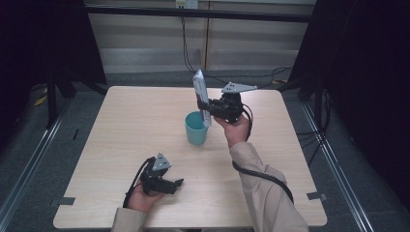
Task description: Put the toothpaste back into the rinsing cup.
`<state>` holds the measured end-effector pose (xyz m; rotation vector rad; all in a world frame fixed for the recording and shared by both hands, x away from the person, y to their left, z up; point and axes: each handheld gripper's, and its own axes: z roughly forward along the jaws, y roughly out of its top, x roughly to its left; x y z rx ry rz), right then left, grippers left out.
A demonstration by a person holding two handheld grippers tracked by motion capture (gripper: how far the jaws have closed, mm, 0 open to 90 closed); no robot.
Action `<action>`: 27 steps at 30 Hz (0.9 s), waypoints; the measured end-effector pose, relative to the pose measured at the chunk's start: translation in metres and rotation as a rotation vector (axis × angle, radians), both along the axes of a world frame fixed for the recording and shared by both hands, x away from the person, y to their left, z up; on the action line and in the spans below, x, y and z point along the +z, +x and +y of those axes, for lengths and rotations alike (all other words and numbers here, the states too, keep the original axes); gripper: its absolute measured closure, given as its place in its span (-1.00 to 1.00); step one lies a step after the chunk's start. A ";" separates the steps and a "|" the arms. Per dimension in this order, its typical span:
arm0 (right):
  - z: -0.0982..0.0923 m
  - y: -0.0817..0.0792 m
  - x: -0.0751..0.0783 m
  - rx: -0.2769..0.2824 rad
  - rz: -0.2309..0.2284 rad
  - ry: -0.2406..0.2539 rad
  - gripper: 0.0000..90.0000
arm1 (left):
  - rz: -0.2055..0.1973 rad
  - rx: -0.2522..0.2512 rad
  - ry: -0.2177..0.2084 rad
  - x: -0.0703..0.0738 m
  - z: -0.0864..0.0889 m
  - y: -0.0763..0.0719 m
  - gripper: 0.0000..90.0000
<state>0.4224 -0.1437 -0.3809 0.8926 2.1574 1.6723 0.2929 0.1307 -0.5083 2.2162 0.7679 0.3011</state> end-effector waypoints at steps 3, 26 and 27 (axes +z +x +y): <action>0.001 0.000 0.003 0.000 -0.003 0.001 0.67 | 0.000 0.001 0.000 0.000 0.000 0.000 -0.64; 0.022 0.011 -0.015 0.003 -0.013 -0.011 0.66 | 0.002 0.001 -0.002 0.000 0.000 0.000 -0.64; 0.023 0.012 -0.017 0.004 -0.013 -0.013 0.66 | 0.002 0.001 -0.002 0.000 0.000 0.000 -0.64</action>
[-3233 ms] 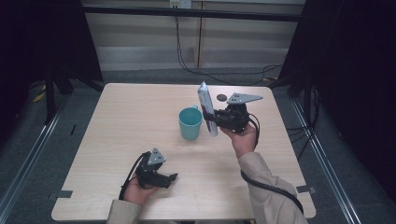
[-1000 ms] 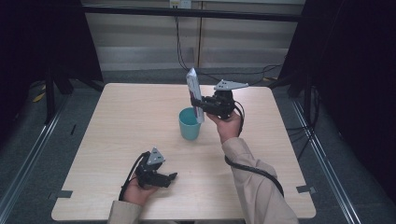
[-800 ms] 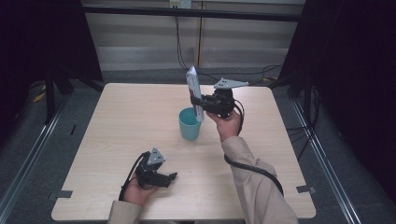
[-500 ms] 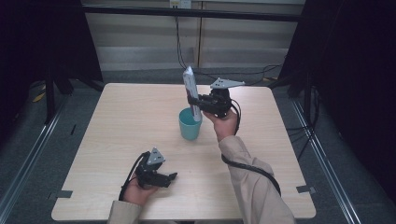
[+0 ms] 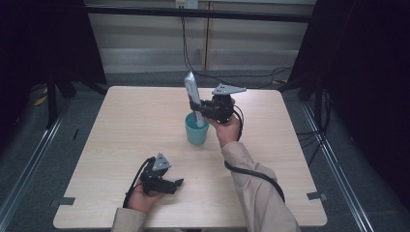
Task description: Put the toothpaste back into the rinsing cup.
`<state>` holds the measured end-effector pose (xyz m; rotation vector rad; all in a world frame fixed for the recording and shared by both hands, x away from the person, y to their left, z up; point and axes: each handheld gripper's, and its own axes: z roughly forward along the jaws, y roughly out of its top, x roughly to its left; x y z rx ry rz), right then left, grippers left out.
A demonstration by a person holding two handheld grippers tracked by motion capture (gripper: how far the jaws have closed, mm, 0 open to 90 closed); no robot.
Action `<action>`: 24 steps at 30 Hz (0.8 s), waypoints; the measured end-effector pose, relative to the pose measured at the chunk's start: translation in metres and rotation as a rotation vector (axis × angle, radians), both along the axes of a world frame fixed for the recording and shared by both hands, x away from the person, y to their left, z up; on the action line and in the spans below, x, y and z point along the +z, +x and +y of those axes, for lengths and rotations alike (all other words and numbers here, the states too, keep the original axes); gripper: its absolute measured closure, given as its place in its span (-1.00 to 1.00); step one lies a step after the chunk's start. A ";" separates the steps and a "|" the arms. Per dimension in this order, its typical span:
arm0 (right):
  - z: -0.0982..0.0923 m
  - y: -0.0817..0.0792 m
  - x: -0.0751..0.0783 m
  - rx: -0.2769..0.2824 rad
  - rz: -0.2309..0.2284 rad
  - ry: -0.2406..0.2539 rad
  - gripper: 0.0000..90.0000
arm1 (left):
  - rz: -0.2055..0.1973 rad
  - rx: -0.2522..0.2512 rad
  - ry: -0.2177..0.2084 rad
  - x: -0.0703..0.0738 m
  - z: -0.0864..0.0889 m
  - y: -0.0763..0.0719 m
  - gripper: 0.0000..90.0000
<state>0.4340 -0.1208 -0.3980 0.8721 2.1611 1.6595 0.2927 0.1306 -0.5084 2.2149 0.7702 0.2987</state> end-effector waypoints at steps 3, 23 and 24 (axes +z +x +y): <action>0.001 0.001 -0.006 0.002 0.002 -0.001 0.66 | 0.002 0.001 -0.001 0.000 0.000 0.000 -0.64; 0.002 -0.002 -0.028 0.016 0.008 -0.058 0.61 | 0.000 -0.007 0.009 0.000 0.001 0.000 -0.64; 0.002 -0.002 -0.029 0.015 0.011 -0.057 0.60 | 0.000 -0.008 0.010 0.000 0.001 0.000 -0.64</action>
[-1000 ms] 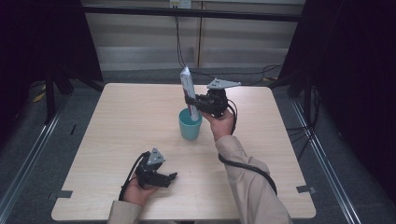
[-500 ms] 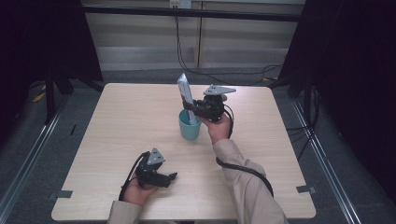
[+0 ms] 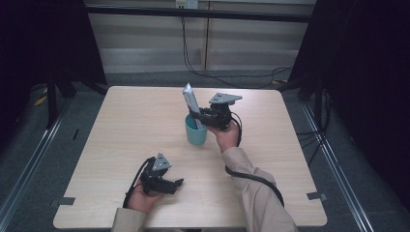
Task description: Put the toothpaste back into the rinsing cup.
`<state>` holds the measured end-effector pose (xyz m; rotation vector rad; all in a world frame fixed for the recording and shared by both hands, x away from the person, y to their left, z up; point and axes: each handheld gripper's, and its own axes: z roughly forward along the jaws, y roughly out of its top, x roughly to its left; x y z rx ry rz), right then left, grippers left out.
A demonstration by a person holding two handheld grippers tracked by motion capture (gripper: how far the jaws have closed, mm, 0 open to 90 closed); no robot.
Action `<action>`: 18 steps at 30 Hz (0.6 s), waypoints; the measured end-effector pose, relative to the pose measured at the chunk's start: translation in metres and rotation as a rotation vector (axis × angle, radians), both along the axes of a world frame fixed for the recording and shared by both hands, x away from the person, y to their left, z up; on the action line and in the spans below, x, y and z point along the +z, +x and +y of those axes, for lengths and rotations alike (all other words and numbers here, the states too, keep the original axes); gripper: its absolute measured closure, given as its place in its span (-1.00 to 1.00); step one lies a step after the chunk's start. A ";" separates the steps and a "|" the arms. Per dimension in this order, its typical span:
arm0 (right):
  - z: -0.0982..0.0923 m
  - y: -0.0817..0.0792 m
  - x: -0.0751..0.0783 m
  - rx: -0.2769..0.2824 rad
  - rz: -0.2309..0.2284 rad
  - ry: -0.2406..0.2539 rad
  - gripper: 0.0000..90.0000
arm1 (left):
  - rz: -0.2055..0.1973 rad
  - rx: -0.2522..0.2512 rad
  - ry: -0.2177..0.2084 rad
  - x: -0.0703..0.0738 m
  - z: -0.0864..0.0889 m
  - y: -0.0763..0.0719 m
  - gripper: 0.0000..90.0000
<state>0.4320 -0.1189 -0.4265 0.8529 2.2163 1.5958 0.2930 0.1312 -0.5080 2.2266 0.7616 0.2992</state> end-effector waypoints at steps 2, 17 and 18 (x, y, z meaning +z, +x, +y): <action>0.001 0.000 -0.002 0.001 0.005 -0.001 0.60 | 0.000 0.001 0.000 0.000 0.000 0.000 -0.64; -0.002 -0.002 -0.010 0.010 0.035 -0.031 0.59 | -0.001 0.003 0.000 0.000 0.000 0.000 -0.64; -0.002 -0.002 -0.011 0.009 0.039 -0.033 0.59 | -0.001 0.002 0.000 0.000 0.000 0.000 -0.64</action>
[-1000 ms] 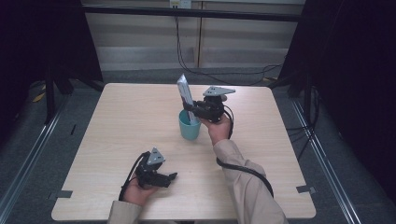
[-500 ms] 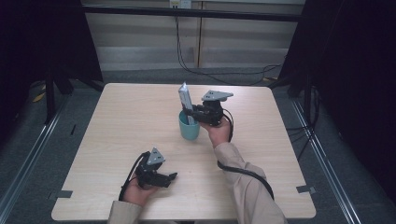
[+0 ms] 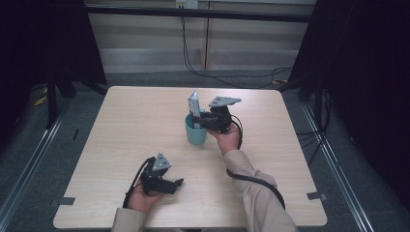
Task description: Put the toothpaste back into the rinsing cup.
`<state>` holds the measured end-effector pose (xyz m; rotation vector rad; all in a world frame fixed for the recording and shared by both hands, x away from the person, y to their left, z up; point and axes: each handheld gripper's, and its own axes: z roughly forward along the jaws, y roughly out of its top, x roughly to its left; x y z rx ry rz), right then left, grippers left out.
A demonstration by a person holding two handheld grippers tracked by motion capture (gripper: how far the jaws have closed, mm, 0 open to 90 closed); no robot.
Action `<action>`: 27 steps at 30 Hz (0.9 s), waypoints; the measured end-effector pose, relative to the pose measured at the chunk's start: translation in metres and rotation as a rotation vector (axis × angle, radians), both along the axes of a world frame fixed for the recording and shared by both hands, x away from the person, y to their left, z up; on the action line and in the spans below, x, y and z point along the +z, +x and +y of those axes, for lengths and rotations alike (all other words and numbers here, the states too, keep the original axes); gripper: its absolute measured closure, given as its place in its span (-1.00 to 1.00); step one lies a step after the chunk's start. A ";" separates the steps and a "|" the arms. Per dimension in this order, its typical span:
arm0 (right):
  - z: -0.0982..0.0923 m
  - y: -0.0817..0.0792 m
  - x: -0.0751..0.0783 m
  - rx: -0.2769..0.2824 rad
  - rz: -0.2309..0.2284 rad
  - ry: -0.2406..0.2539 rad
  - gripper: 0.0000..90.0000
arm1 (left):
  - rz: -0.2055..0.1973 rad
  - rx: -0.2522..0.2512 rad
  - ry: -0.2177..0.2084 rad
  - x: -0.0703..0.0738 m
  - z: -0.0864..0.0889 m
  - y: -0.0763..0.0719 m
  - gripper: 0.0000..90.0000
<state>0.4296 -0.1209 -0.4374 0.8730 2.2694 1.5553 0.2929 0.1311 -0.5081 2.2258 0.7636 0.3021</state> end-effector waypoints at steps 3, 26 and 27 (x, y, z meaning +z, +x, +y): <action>-0.002 -0.002 0.000 -0.003 -0.003 0.039 0.51 | 0.000 0.000 0.000 0.000 0.000 0.000 -0.64; -0.013 -0.014 0.011 -0.014 -0.004 -0.037 0.16 | 0.001 0.001 -0.002 0.000 0.000 0.000 -0.63; -0.013 -0.014 0.011 -0.013 -0.002 -0.040 0.14 | 0.001 0.002 -0.003 0.000 0.000 0.000 -0.63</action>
